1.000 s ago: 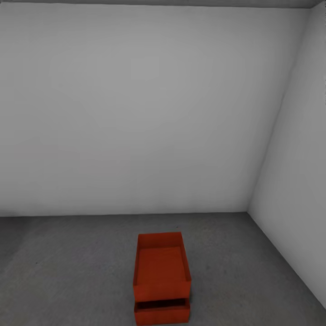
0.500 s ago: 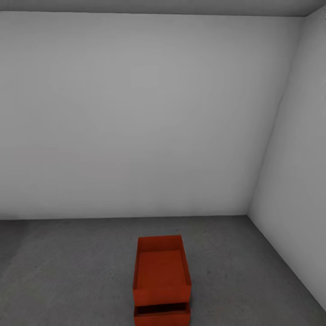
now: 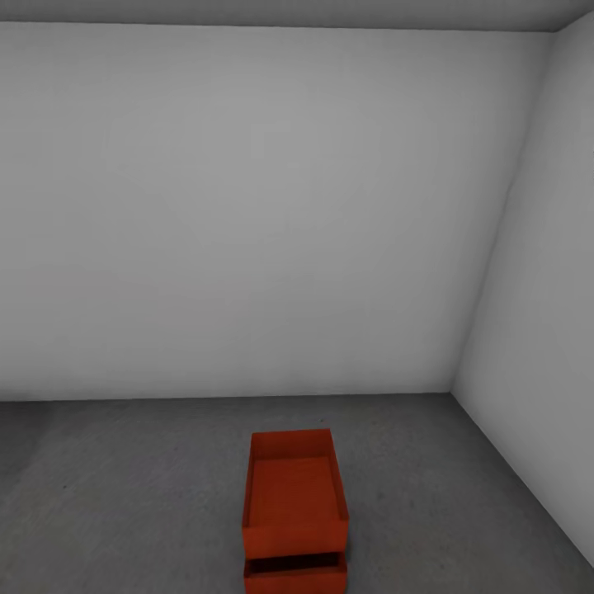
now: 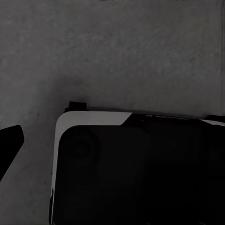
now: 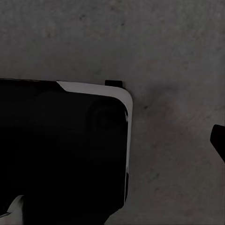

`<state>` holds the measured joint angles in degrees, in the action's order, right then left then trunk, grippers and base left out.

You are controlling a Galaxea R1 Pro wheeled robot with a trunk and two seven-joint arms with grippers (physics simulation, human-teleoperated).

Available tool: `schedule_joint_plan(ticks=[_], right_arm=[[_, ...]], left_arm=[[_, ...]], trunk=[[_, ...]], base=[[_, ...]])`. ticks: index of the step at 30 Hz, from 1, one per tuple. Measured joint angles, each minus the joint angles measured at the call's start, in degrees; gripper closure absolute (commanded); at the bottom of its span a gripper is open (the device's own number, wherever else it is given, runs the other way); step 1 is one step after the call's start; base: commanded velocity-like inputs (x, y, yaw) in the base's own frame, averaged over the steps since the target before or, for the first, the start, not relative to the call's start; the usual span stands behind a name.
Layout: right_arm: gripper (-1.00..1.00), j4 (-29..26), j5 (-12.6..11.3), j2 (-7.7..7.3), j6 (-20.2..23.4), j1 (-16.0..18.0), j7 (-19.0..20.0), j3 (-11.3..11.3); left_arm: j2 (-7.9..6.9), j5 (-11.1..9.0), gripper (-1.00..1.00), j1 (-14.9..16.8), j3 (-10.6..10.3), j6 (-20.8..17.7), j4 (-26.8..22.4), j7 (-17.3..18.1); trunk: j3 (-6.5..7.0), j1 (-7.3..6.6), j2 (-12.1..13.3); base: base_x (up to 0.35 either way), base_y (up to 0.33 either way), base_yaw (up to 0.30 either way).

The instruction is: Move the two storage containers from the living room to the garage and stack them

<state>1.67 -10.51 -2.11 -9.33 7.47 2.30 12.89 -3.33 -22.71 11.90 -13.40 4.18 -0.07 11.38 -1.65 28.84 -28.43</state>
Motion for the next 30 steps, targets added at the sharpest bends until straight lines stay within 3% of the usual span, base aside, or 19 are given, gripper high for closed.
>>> schedule_joint_plan(ticks=[16, 30], right_arm=[[-1.0, 0.0, 0.3, 0.42, -0.1, 0.0, 0.0, 0.2], [-1.0, 0.0, 0.1, 0.75, -0.3, 0.0, 0.3, 0.2]], left_arm=[[0.42, 0.1, -1.0, 0.0, 0.1, 0.8, -0.1, -0.3], [0.1, 0.7, -1.0, 0.0, -0.2, 0.8, -0.6, -0.3]], trunk=[[0.01, 0.0, 0.0], [0.83, 0.0, 0.0]], base=[[0.0, 0.0, 0.0], [0.0, 0.0, 0.0]])
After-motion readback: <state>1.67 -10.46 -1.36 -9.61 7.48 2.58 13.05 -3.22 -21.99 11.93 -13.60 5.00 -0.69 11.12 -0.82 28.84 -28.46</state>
